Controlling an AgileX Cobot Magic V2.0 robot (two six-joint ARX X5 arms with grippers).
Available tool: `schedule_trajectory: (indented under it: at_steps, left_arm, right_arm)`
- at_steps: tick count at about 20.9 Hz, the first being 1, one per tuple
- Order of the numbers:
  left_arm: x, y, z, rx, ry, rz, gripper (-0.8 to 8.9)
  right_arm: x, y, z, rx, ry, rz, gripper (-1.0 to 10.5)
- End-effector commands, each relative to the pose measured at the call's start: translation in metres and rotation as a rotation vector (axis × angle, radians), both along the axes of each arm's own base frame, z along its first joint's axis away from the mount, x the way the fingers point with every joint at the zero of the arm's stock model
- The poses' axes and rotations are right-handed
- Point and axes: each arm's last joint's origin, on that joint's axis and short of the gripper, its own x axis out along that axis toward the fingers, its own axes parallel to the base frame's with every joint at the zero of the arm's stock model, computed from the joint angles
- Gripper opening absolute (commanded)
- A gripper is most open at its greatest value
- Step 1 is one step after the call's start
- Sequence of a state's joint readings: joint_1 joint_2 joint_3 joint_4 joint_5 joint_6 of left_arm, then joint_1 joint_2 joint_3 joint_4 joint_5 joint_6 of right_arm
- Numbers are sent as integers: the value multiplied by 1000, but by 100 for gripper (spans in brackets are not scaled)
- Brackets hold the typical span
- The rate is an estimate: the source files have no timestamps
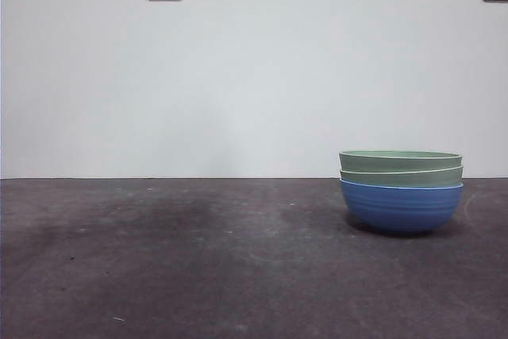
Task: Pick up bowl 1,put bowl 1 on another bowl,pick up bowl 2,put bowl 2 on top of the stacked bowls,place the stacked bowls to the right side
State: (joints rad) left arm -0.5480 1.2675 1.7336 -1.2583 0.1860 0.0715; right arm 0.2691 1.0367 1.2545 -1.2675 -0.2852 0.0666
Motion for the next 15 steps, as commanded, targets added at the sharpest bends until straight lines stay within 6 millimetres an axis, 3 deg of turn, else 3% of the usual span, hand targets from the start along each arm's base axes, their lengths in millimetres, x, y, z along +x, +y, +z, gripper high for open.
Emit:
schedule_trajectory:
  at_steps: [1,12,15]
  left_arm:
    - [0,0,0,2,-11,-8,-3]
    - [2,0,0,5,-27,-4,-3]
    - [2,20,19,-45,-211,79,-3]
  right_arm:
    - [1,0,-2,-8,2,6,2]
    - [1,0,-2,-8,2,6,2]
    - [1,0,-2,-8,2,6,2]
